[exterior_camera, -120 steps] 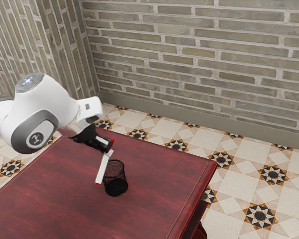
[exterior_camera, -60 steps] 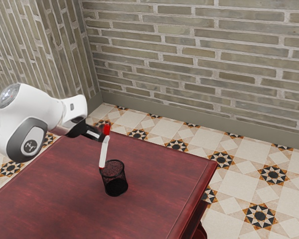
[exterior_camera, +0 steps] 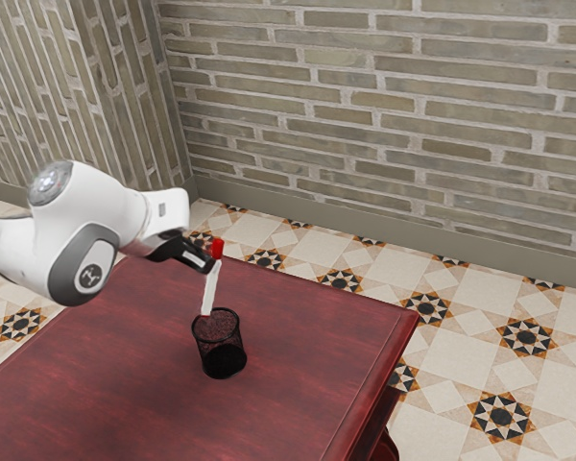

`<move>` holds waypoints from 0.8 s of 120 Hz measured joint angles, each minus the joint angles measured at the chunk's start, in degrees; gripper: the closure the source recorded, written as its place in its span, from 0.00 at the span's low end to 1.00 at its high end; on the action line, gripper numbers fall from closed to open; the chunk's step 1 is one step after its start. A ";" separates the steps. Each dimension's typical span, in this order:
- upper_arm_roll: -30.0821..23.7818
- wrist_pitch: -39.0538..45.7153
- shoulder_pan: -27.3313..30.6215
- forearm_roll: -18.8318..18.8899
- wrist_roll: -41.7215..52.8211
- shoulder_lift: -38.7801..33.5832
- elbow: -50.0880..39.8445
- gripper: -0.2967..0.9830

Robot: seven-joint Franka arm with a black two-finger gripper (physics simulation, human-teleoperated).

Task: Put the marker into the pen holder.

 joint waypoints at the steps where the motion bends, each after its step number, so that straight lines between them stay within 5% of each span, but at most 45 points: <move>1: 0.00 0.06 -0.08 -0.08 0.09 0.04 0.00 0.79; 96: 0.00 2.54 -2.59 -3.11 4.58 2.10 -2.51 0.78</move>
